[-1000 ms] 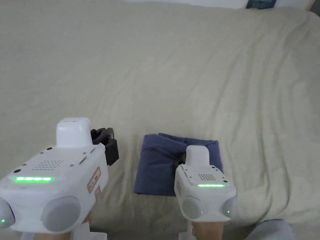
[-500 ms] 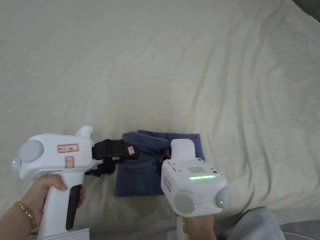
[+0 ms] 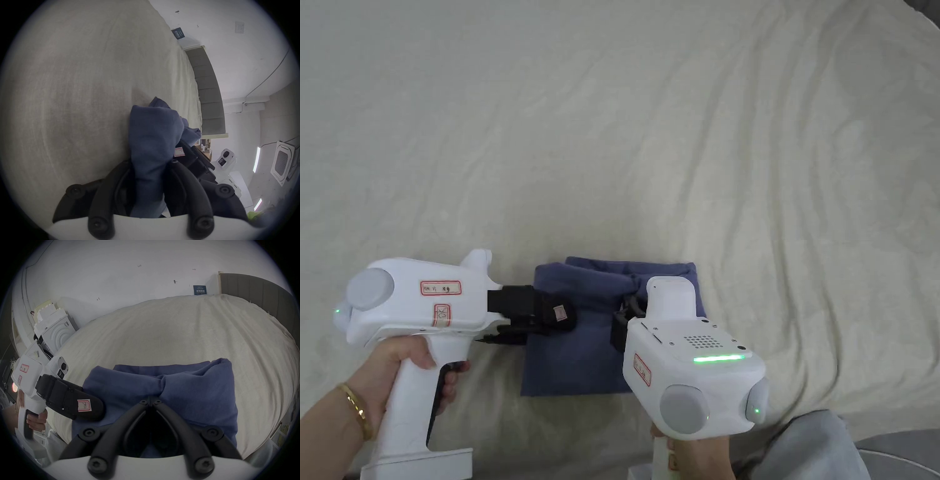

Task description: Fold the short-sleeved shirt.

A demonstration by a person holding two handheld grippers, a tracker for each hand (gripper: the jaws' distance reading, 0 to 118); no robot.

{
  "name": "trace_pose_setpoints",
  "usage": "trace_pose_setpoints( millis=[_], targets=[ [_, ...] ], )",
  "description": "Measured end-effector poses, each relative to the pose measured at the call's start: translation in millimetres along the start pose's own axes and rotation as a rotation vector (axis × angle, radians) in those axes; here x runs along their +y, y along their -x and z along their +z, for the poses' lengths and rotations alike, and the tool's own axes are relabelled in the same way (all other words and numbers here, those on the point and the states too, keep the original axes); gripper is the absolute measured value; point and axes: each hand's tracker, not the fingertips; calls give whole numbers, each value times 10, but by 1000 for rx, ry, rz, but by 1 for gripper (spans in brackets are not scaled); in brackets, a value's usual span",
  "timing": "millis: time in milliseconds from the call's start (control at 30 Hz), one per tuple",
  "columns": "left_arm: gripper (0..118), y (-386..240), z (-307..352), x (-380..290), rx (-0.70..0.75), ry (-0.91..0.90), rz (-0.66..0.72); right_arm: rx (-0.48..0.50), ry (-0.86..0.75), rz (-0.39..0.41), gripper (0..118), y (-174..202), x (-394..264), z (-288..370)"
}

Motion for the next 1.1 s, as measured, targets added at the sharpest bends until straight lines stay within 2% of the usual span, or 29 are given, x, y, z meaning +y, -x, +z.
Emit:
trace_pose_setpoints(
  millis=[67, 167, 200, 400, 433, 500, 567, 667, 700, 900, 1067, 1100],
  targets=[
    [26, -38, 35, -4, 17, -16, 13, 6, 7, 0, 3, -13, 35, 7],
    [23, -213, 6, 18, 107, -20, 101, 80, 64, -94, 3, -94, 203, 101],
    [22, -296, 26, 42, 134, -11, 125, 94, 52, -100, 3, -122, 265, 170],
    [20, -665, 360, 165, 145, -15, 32, 123, -162, 42, 3, -238, 858, 939],
    [20, -685, 544, 206, 180, -18, -24, 117, -198, 72, 3, -253, 972, 1073],
    [20, -654, 844, 251, 271, -56, -44, 98, -249, 121, 3, -277, 1128, 1255],
    [20, -542, 1201, 291, 344, -96, -20, 93, -277, 116, 3, -302, 1268, 1419],
    [20, -265, 1900, 350, 447, -174, 27, 121, -295, 8, 3, -347, 1380, 1583],
    [20, -175, 2104, 359, 491, -207, 31, 133, -300, -4, 3, -352, 1390, 1615],
    [20, 571, 3378, 423, 821, -343, 143, 69, -324, 47, 3, -192, 1445, 1630],
    [20, 1051, 3903, 455, 1017, -394, 221, 52, -305, -6, 3, -183, 1448, 1528],
    [20, 1143, 3948, 469, 1064, -396, 222, 43, -296, -16, 3, 65, 1523, 1440]
  ],
)
